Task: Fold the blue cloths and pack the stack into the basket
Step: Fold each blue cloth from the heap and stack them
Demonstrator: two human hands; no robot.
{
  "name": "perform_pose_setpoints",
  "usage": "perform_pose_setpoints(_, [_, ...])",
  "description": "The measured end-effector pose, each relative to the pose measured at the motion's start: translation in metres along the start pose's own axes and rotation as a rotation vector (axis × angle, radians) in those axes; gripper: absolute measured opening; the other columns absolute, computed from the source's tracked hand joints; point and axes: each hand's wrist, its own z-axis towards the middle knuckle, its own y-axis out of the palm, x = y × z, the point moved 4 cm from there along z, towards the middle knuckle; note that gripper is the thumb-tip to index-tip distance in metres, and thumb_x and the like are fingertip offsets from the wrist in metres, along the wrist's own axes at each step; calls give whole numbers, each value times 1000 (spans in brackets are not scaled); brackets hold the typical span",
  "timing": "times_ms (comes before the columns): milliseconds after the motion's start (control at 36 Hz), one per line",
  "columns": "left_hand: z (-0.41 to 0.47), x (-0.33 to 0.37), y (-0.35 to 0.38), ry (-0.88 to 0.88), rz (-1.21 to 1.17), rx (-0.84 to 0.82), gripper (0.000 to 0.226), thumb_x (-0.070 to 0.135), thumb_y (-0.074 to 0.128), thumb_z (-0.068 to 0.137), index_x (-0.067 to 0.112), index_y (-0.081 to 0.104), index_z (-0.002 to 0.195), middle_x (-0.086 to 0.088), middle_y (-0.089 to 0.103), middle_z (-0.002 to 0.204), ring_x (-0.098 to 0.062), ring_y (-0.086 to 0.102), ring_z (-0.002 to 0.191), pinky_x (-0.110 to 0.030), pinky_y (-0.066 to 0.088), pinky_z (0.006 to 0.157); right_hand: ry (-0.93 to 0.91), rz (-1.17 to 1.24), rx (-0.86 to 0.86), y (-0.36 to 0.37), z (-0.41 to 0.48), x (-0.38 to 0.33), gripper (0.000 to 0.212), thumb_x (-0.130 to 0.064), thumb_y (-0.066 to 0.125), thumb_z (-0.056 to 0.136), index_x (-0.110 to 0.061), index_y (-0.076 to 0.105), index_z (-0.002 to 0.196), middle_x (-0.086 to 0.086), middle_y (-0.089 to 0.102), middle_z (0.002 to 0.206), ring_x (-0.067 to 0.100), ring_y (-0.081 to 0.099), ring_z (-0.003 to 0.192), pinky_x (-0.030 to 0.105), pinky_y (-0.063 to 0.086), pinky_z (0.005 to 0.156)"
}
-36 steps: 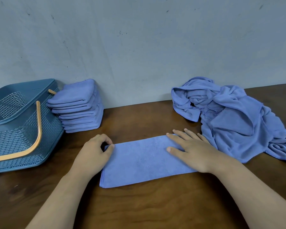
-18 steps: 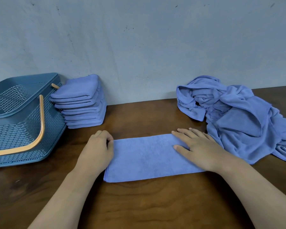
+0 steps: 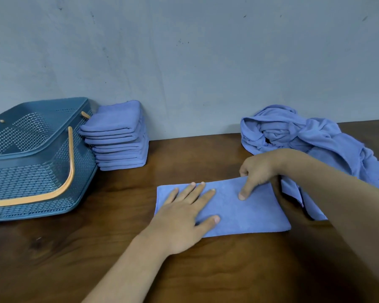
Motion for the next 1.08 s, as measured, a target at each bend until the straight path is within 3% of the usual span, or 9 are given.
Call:
perform_pose_setpoints(83, [0,0,1,6,13,0,70,79,19,101,55,-4,163,27,-18,171,5,-26,154,-38,-12,130,-43,49,-59,-3,-1,0,40,-57,91,74,-25,80,95,-15,79,96,7,75,88,26,59,84])
perform_pose_setpoints(167, [0,-1,1,13,5,6,71,79,19,101,55,-3,163,26,-17,172,4,-25,155,-40,-12,131,-68,174,28,-5,-11,9,34,-48,89,79,-19,71,80,-11,69,81,9,64,74,26,48,71])
perform_pose_setpoints(278, [0,-1,0,11,-19,10,71,79,20,101,55,-2,164,26,-16,172,4,-24,155,-41,-10,131,-27,642,172,18,-30,32,26,-31,85,86,-12,68,88,8,68,85,16,61,75,30,47,67])
perform_pose_setpoints(389, [0,-1,0,11,-34,5,71,79,21,101,55,-1,164,26,-14,172,4,-23,155,-40,-10,131,-61,1003,294,54,-56,33,25,-21,79,94,-11,75,117,8,79,112,18,75,106,39,56,98])
perform_pose_setpoints(500, [-1,0,0,16,-37,6,69,78,21,102,57,-1,163,26,-14,172,4,-23,155,-40,-11,131,-72,1264,357,87,-74,22,24,-18,73,98,-13,77,120,5,79,119,24,75,111,49,53,108])
perform_pose_setpoints(750, [-6,15,1,10,-32,-1,70,79,15,101,52,0,165,21,-14,174,-2,-23,158,-45,-10,131,51,1014,685,84,-77,13,20,-36,55,109,-36,75,105,-18,75,101,12,68,108,36,52,99])
perform_pose_setpoints(861, [-15,5,-13,3,-206,82,62,71,24,106,49,23,164,25,12,173,4,-3,159,-39,0,132,79,913,672,68,-81,4,20,-33,51,110,-27,69,116,-8,71,116,13,63,108,33,47,98])
perform_pose_setpoints(972, [-35,-37,-41,-37,-249,285,38,52,40,110,40,56,143,28,54,141,2,44,137,-31,35,118,82,807,667,47,-88,-9,19,-32,53,110,-20,68,111,-9,66,105,17,60,102,31,45,88])
perform_pose_setpoints(1083, [-56,-78,-43,-50,-313,368,23,48,43,109,45,64,117,29,61,114,0,52,116,-27,47,98,74,799,630,35,-88,-27,33,-33,61,103,-2,67,113,18,67,103,33,65,93,40,51,89])
